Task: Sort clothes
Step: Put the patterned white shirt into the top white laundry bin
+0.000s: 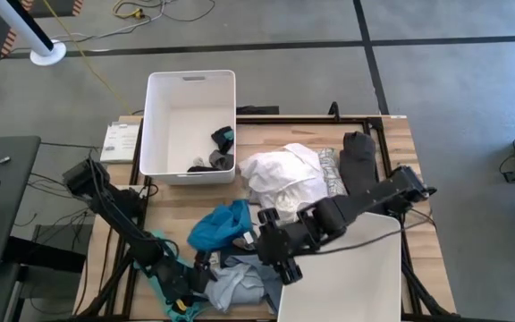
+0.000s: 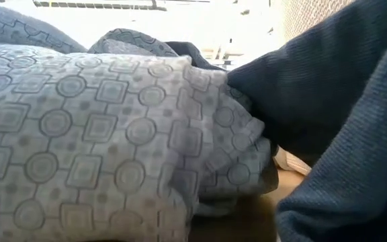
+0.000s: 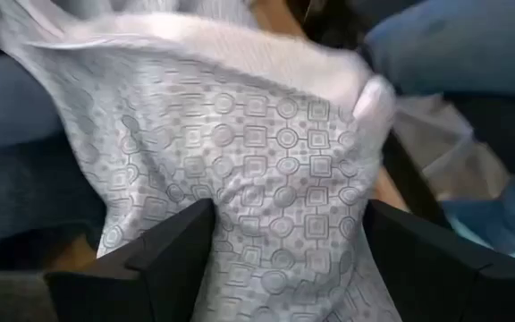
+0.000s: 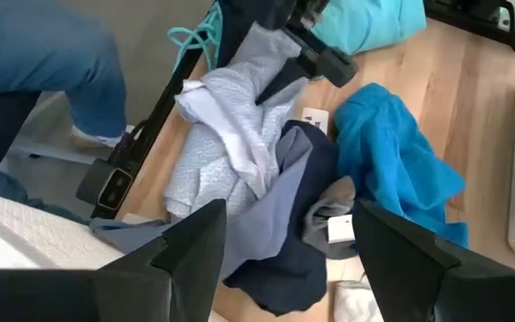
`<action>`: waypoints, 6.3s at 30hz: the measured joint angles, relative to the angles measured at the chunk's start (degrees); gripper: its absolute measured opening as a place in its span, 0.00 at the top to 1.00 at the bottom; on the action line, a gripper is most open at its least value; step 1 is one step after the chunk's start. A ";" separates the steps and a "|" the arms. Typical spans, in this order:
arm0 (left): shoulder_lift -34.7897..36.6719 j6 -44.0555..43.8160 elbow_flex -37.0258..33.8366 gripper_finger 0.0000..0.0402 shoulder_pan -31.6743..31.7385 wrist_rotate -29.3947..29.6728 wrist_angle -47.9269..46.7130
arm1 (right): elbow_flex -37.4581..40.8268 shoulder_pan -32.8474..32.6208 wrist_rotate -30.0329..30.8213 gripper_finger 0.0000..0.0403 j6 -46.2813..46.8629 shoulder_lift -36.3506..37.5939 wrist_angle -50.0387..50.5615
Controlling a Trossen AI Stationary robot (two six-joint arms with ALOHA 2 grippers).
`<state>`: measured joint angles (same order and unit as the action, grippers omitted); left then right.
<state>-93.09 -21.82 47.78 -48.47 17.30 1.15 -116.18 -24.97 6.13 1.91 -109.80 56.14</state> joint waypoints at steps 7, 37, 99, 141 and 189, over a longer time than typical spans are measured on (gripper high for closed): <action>-3.87 0.33 2.22 0.29 0.00 0.56 -2.45 | 0.00 -3.84 3.66 0.35 2.64 -0.88 -1.91; -3.44 1.78 5.59 0.90 1.01 1.92 -10.76 | -0.01 -5.26 0.66 0.35 -6.02 -16.28 -27.26; -2.69 12.57 39.16 0.90 2.58 17.46 -45.71 | -0.04 -1.41 0.42 0.76 2.43 -20.04 -29.86; 6.02 -11.05 49.71 0.41 -14.79 41.55 -70.55 | 0.22 3.88 4.31 0.88 -13.40 5.68 -33.99; 1.15 -27.63 15.69 0.41 -9.07 37.77 -49.98 | -7.67 49.84 -20.10 0.95 -1.94 -13.45 -78.73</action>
<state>-91.94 -49.45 63.47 -57.53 55.07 -48.82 -123.85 24.86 -13.98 -0.04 -123.24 -22.59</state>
